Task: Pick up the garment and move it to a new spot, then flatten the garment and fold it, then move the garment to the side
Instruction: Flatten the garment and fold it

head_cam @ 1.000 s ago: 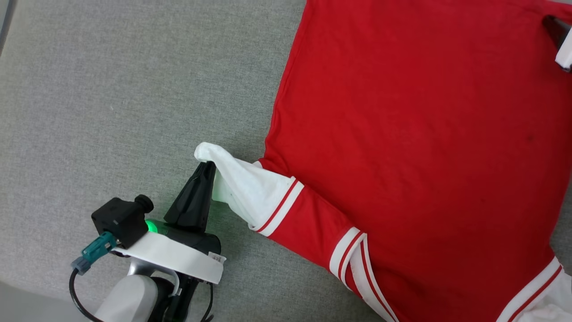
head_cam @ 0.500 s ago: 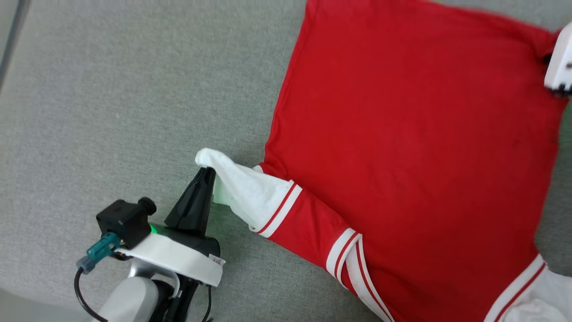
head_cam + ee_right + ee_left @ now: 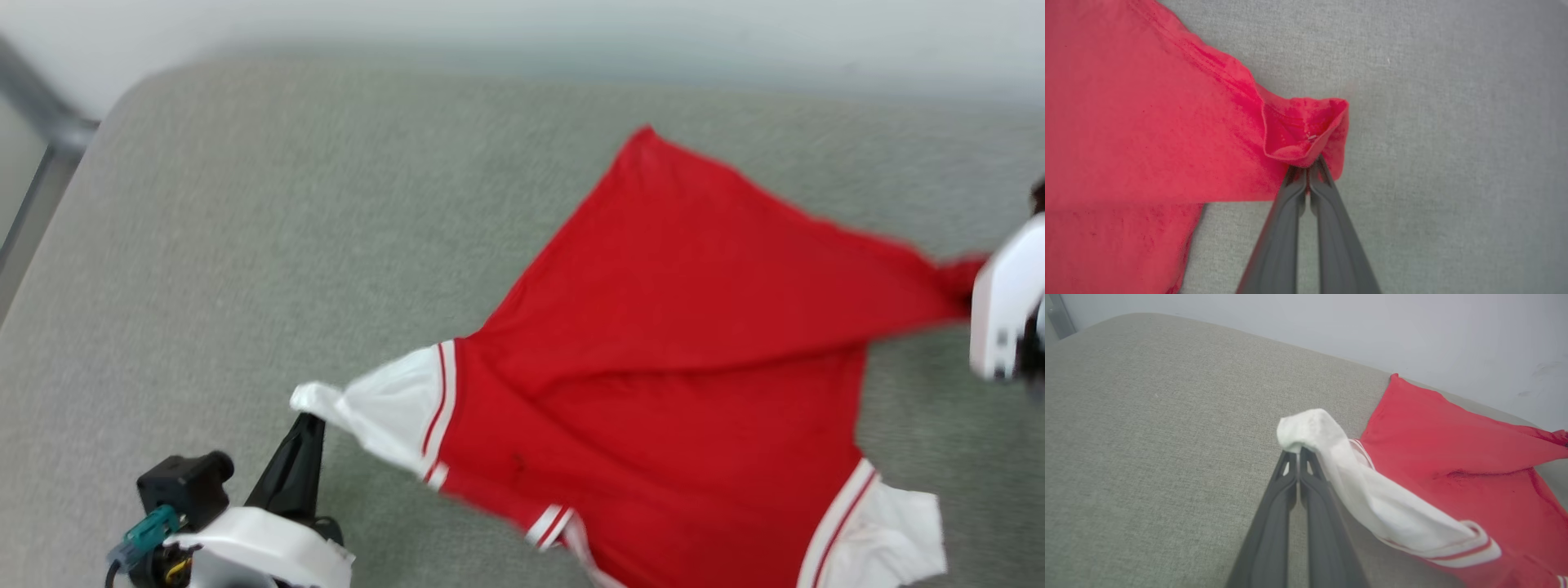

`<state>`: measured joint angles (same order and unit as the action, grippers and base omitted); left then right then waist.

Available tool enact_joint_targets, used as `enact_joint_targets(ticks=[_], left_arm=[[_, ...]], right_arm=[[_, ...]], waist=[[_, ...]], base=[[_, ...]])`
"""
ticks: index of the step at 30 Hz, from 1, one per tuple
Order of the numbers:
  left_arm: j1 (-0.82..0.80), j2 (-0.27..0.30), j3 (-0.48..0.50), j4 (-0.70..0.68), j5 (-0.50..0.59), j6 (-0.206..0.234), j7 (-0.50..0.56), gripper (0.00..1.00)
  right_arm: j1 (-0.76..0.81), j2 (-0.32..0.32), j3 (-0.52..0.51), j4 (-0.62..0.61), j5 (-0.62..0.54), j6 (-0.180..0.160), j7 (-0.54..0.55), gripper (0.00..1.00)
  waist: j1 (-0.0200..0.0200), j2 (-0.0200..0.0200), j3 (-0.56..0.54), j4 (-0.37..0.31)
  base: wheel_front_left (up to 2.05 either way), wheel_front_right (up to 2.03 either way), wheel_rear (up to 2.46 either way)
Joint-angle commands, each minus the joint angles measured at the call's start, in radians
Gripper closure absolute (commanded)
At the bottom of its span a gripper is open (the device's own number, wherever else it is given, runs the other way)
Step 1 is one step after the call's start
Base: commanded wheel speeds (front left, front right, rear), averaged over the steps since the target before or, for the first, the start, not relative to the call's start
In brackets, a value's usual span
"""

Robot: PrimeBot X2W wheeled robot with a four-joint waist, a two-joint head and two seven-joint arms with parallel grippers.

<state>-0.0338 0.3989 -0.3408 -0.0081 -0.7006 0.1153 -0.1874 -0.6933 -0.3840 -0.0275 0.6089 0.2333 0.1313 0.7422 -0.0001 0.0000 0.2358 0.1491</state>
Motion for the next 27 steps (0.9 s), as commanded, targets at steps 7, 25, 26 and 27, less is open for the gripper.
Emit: enact_joint_targets(ticks=[7, 25, 26, 27], left_arm=[[0.093, 0.025, 0.017, 0.0, -0.022, 0.041, 0.031, 1.0], [0.13, 0.055, 0.001, -0.017, -0.015, 0.074, 0.08, 1.0], [0.126, 0.053, -0.002, -0.018, -0.017, 0.07, 0.082, 1.0], [0.12, 0.053, -0.004, -0.019, -0.017, 0.067, 0.082, 1.0]], right_arm=[[0.434, -0.007, -0.053, -0.294, 0.115, -0.001, 0.073, 1.0], [0.937, 0.315, -0.282, -0.598, 0.11, -0.001, -0.162, 0.0], [0.923, 0.321, -0.292, -0.596, 0.112, -0.001, -0.222, 0.0], [0.906, 0.325, -0.298, -0.591, 0.115, -0.001, -0.286, 0.0]], waist=[[0.0001, 0.0, -0.156, -0.12], [0.0001, 0.0, -0.195, -0.163], [0.0001, 0.0, -0.194, -0.162], [0.0001, 0.0, -0.191, -0.161]], base=[[0.0, 0.0, 0.0], [0.0, 0.0, 0.0], [0.0, 0.0, 0.0], [0.0, 0.0, 0.0]])
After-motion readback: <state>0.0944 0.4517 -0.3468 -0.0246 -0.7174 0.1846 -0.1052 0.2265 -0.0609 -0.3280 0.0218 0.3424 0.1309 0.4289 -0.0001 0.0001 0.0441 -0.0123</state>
